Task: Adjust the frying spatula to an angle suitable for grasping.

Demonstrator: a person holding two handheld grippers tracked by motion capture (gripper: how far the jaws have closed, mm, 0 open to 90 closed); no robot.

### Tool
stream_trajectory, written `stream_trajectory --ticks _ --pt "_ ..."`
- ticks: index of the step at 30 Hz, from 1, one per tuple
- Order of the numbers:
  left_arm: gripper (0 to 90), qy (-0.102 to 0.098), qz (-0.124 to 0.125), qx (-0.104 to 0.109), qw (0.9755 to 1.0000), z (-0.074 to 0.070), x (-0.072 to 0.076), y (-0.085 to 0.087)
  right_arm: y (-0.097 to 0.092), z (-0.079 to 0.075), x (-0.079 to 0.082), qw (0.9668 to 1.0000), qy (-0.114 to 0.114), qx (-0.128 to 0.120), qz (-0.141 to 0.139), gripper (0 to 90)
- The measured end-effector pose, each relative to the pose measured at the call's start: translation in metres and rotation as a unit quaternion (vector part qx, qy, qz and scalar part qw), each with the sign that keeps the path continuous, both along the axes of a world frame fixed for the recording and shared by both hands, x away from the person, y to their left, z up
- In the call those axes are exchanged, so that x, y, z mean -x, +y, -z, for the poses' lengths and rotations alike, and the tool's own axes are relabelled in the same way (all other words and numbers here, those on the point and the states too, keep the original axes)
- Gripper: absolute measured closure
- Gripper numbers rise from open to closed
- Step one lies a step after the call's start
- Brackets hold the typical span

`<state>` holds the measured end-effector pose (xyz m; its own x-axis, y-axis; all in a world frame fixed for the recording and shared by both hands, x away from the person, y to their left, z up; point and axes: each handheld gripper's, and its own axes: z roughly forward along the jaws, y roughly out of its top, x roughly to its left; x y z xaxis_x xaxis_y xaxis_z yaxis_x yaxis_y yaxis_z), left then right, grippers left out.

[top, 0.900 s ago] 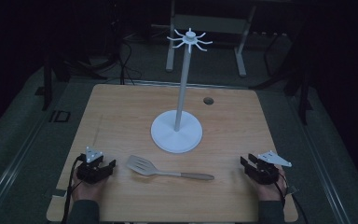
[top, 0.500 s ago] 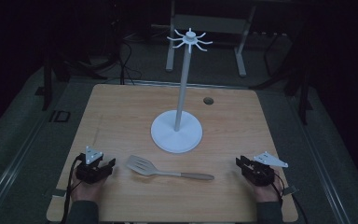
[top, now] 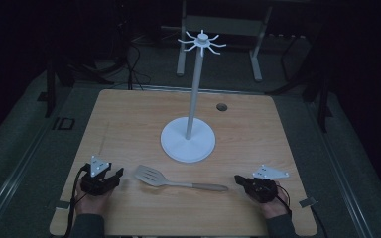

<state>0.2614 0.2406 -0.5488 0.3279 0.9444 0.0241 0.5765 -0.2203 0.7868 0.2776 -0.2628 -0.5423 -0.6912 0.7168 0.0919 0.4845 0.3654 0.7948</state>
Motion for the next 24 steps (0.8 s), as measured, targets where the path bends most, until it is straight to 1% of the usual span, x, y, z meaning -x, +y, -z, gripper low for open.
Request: stream_trajectory --ticks 1,3,4,5,10,12,14,16,18,19,20,21,24 --pt "49.0 0.0 0.0 0.0 1.0 0.0 0.0 0.0 0.002 0.001 0.0 1.0 0.004 0.001 -0.008 90.0" --pt "49.0 -0.004 0.0 0.001 1.0 0.0 0.001 -0.001 0.003 0.002 0.0 0.9999 0.005 0.003 -0.012 90.0" --pt "48.9 -0.004 0.0 0.0 1.0 0.0 0.001 -0.001 0.005 0.003 0.001 0.9994 0.014 0.006 -0.029 90.0" --pt "48.9 -0.005 -0.001 0.0 1.0 0.0 0.001 -0.001 0.006 0.004 0.002 0.9992 0.02 0.007 -0.036 90.0" --pt "49.8 0.002 -0.003 -0.004 1.0 0.0 0.0 -0.002 0.01 0.007 0.005 0.9973 0.036 0.017 -0.062 90.0" --pt "49.8 0.001 -0.001 -0.003 1.0 0.0 0.0 -0.002 0.012 0.009 0.006 0.9962 0.044 0.029 -0.069 90.0" --pt "49.8 0.003 0.0 -0.005 1.0 0.0 0.0 -0.003 0.015 0.01 0.009 0.9954 0.047 0.035 -0.076 90.0" --pt "49.8 0.003 0.003 -0.006 1.0 0.0 0.0 -0.004 0.018 0.011 0.01 0.9941 0.051 0.048 -0.083 90.0" --pt "49.8 0.003 0.005 -0.004 1.0 0.0 0.0 -0.004 0.02 0.013 0.01 0.9934 0.052 0.058 -0.084 90.0" --pt "49.8 0.004 0.005 0.003 1.0 -0.001 0.001 -0.004 0.021 0.013 0.009 0.9935 0.049 0.062 -0.082 90.0" --pt "49.8 0.001 0.005 0.01 0.9999 -0.002 0.002 -0.005 0.021 0.013 0.009 0.9938 0.047 0.064 -0.078 90.0" --pt "49.7 -0.002 0.007 0.012 0.9999 -0.003 0.003 -0.005 0.022 0.013 0.008 0.9943 0.043 0.066 -0.071 90.0" --pt "49.1 -0.004 0.02 0.019 0.9996 -0.009 0.004 -0.009 0.025 0.014 0.005 0.9954 0.031 0.072 -0.055 90.0"
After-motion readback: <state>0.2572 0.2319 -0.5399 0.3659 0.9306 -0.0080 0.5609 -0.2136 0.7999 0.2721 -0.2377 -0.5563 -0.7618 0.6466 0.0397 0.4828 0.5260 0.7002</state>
